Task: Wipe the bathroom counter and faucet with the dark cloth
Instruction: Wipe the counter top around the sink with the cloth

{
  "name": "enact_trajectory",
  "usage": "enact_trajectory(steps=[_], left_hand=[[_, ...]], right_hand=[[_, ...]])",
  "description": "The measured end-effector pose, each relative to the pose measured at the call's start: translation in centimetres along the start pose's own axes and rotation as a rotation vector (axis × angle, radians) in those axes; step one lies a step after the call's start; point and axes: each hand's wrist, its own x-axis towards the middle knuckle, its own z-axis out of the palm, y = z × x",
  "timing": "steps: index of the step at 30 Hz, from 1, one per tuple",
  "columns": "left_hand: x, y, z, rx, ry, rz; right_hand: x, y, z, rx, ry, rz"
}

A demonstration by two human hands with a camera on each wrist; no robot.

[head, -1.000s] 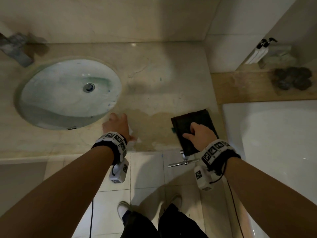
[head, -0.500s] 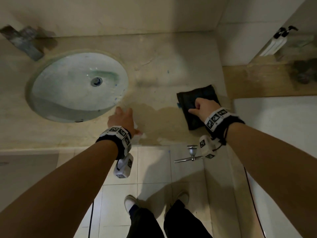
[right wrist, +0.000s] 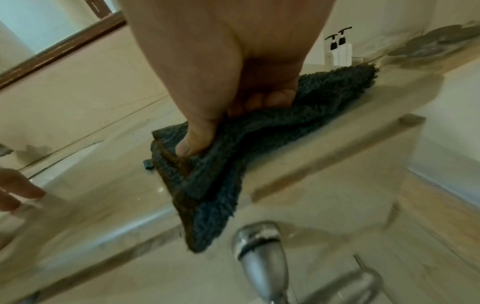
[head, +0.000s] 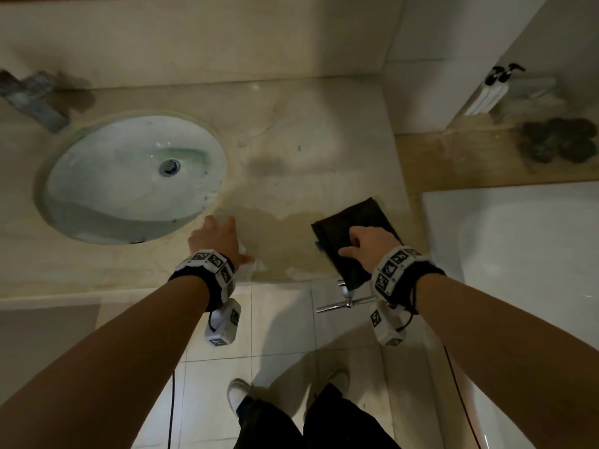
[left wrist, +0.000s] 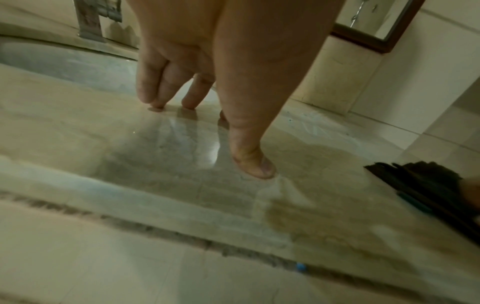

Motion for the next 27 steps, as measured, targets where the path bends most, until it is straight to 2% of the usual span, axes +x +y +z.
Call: enact_trajectory(steps=[10,15,18,21,27], left_hand=[[0.5,-0.2,1.0,0.009,0.043,-0.010],[0.5,-0.4,1.0,0.000,0.031,-0.009],[0.3,-0.4,0.4,-0.039,0.014,-0.004],[0.1,-0.2,-0.2,-0.051,-0.015,0.011],[0.5,-1.5,-1.0,-0.005,-0.057,0.061]], right_hand=[[7.6,-2.1,-4.5,0.024,0.117,0.010],[5.9,-1.8,-3.6,-0.064,0.107,-0.067],[3.9,-1.4,-2.4,-0.154,0.009,-0.120],[2.3,-1.0,-1.4,-0.141,-0.042,-0.118],[1.6,-1.1,-1.2,-0.034,0.027,-0.059]])
